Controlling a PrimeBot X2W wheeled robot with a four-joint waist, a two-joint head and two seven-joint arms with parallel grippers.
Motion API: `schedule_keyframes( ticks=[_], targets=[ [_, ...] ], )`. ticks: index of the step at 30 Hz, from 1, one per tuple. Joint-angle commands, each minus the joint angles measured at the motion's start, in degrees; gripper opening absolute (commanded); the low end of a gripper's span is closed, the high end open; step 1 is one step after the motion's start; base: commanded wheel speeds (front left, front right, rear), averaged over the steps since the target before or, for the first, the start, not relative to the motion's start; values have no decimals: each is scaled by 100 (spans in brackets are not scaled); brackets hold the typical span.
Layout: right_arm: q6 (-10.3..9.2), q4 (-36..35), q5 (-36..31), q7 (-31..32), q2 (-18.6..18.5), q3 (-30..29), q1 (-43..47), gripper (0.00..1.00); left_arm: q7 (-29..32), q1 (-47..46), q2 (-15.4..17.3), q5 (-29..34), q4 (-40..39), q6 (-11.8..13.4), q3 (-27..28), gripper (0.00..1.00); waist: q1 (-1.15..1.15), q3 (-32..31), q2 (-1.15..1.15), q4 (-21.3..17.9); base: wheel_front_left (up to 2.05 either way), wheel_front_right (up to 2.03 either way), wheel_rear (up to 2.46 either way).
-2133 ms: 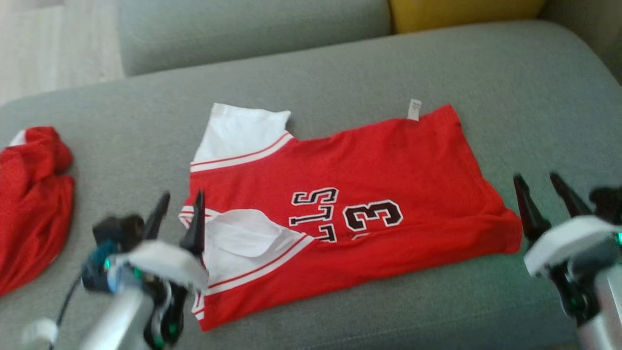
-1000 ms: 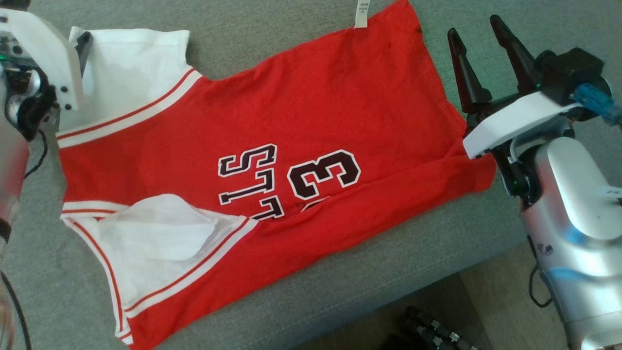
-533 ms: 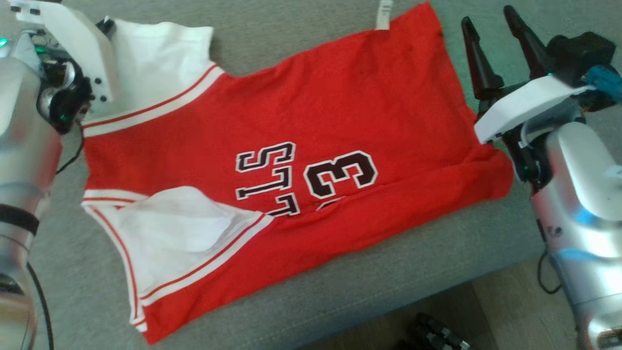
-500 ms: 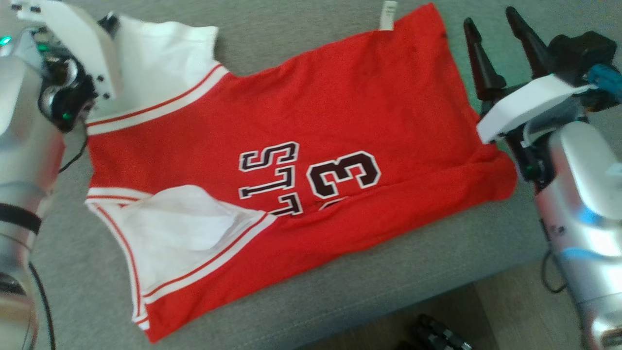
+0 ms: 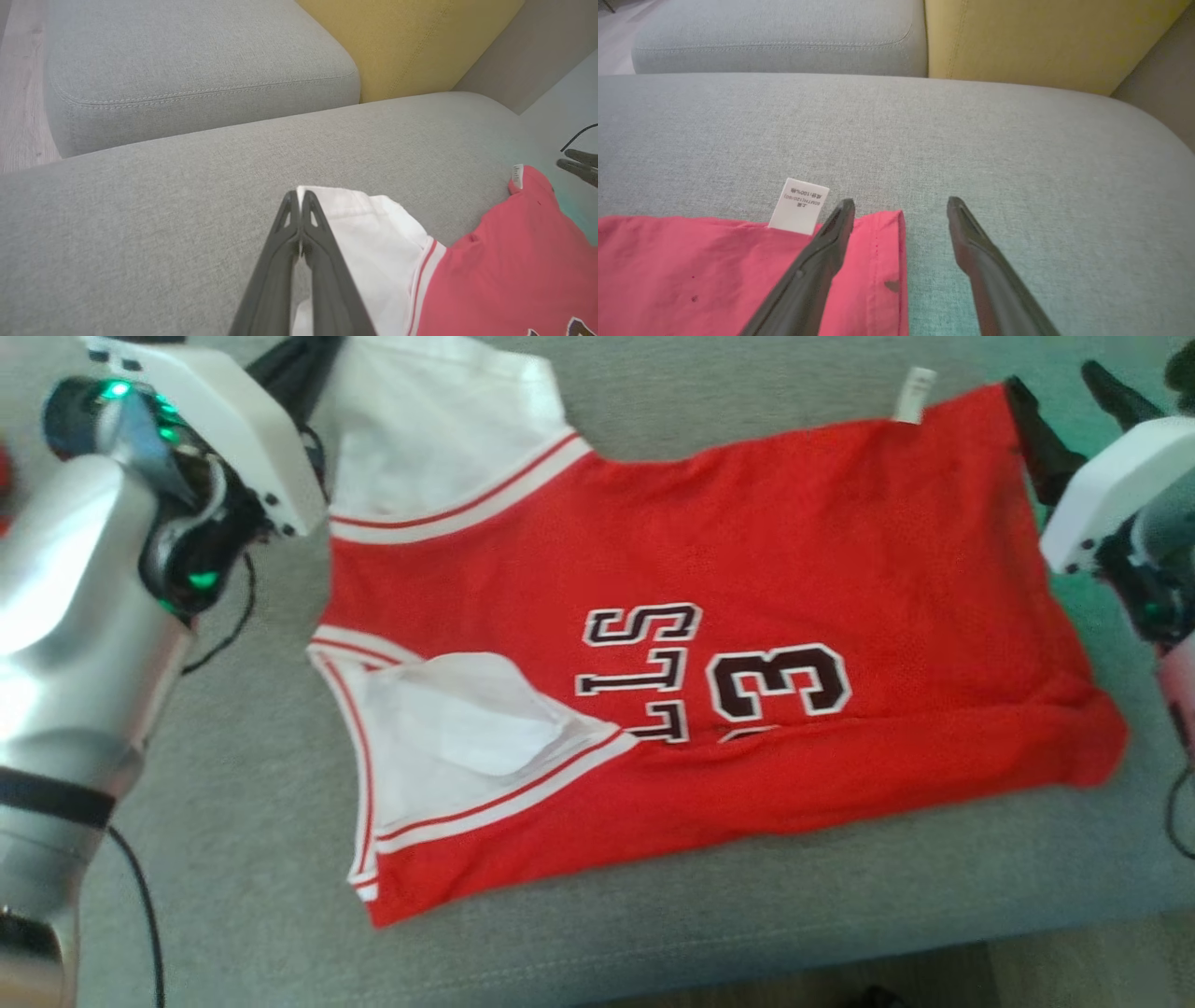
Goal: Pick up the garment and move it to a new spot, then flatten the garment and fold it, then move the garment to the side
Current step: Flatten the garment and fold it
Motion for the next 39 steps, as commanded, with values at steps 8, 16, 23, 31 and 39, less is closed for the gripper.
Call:
schedule_keyframes(
  ticks=[8, 16, 23, 31, 39],
  targets=[
    [10, 266, 595, 271, -542, 522, -336, 100, 54, 106, 317, -30, -986, 90, 63, 0, 0, 171, 0, 400, 0, 0, 0],
    [10, 714, 847, 238, -659, 906, -517, 100, 156, 249, 474, -38, -1519, 261, 59, 0, 0, 274, 0, 487, 0, 0, 0],
    [10, 859, 1120, 205, -665, 1236, -642, 0, 148, 280, 597, -34, -1663, 400, 123, 0, 0, 312, 0, 465, 0, 0, 0],
    [10, 1134, 1001, -429, -724, 1349, -1000, 0, -200, 133, 587, 75, -1447, 646, 313, 0, 0, 338, 0, 418, 0, 0, 0],
    [10, 1754, 675, -1269, -575, 1237, -1509, 0, -907, -464, 238, 305, -789, 764, 492, 0, 0, 378, 0, 408, 0, 0, 0]
  ],
)
